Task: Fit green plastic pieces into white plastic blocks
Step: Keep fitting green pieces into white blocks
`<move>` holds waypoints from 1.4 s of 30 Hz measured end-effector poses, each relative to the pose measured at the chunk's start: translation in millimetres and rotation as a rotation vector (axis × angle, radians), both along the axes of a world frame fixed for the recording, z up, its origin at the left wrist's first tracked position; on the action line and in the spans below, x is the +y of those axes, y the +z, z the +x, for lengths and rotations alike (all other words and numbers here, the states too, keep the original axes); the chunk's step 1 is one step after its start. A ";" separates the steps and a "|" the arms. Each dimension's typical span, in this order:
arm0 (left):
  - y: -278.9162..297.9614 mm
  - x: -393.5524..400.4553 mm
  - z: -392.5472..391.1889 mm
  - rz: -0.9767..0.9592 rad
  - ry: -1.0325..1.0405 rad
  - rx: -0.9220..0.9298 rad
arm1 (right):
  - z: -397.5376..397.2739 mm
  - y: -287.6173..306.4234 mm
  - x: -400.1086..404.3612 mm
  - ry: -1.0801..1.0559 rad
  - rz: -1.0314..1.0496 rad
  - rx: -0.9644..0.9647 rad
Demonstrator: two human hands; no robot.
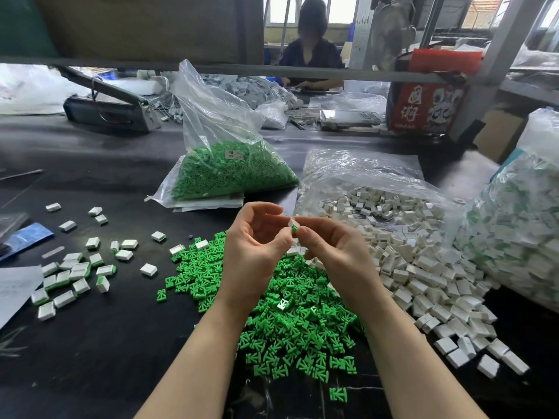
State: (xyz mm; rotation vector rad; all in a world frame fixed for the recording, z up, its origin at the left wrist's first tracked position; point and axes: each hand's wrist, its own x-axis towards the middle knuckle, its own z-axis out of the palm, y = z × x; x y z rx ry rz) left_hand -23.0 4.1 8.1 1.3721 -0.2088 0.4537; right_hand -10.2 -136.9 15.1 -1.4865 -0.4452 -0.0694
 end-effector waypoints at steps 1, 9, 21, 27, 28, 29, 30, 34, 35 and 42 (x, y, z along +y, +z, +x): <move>-0.7 0.0 0.5 -0.002 0.002 0.007 | 0.0 -0.2 0.4 -0.003 -0.004 0.000; -3.8 0.8 4.8 -0.018 0.009 0.057 | 3.6 -5.1 1.3 -0.033 -0.045 0.011; -0.8 -3.1 -0.1 0.094 0.127 0.011 | 3.6 -4.7 0.3 -0.010 -0.022 -0.006; 1.6 -5.4 -3.2 0.153 0.174 -0.019 | 1.9 -3.9 0.2 0.027 0.022 0.001; 2.0 -5.4 -3.7 0.158 0.173 -0.024 | 2.1 -3.8 0.1 0.038 0.032 0.004; 2.4 -5.2 -4.1 0.164 0.173 -0.029 | 2.3 -3.9 0.0 0.049 0.040 0.005; 2.8 -5.2 -4.6 0.170 0.172 -0.034 | 2.5 -3.9 0.0 0.058 0.049 0.005; 3.6 -5.7 -5.1 0.164 0.173 -0.056 | 2.5 -3.9 0.9 0.069 0.080 0.004; 3.7 -5.9 -5.2 0.163 0.171 -0.061 | 2.3 -4.2 0.7 0.067 0.083 0.004; 3.2 -4.0 -4.0 0.143 0.113 -0.075 | 0.3 -4.5 -0.4 0.060 0.070 -0.005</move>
